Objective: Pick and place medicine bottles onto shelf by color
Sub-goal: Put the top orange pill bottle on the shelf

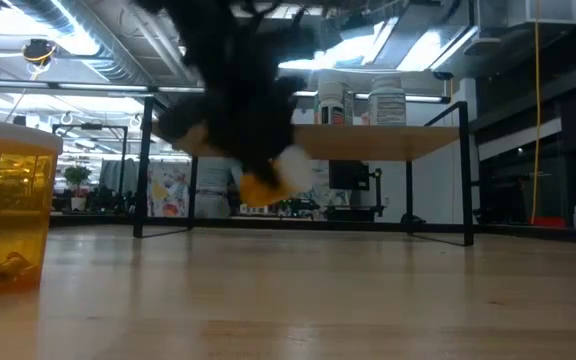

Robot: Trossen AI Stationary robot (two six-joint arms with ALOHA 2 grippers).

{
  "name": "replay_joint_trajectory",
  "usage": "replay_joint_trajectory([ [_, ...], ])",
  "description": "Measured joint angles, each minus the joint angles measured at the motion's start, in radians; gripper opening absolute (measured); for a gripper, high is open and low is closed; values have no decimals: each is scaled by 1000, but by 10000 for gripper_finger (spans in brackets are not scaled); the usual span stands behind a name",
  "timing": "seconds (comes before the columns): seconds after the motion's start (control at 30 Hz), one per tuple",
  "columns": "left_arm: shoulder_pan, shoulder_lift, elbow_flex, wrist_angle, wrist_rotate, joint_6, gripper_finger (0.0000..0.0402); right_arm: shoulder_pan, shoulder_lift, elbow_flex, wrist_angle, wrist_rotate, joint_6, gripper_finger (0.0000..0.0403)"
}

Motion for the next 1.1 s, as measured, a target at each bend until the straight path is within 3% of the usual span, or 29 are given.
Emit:
replay_joint_trajectory([
  [0.23,-47,-1,178,-80,-6,-171,185,0,0,0,0,0,2,265],
  [0.53,-85,-90,366,-286,-142,-270,185,0,0,0,0,-20,2,265],
  [0.67,-88,-181,382,-325,-184,-331,185,0,0,0,0,-18,-1,265],
  [0.9,-92,-331,383,-429,-190,-575,185,0,-1,-52,5,-18,0,265],
  [1.1,-113,-384,384,-575,-321,-736,185,0,-1,-134,15,18,51,265],
])
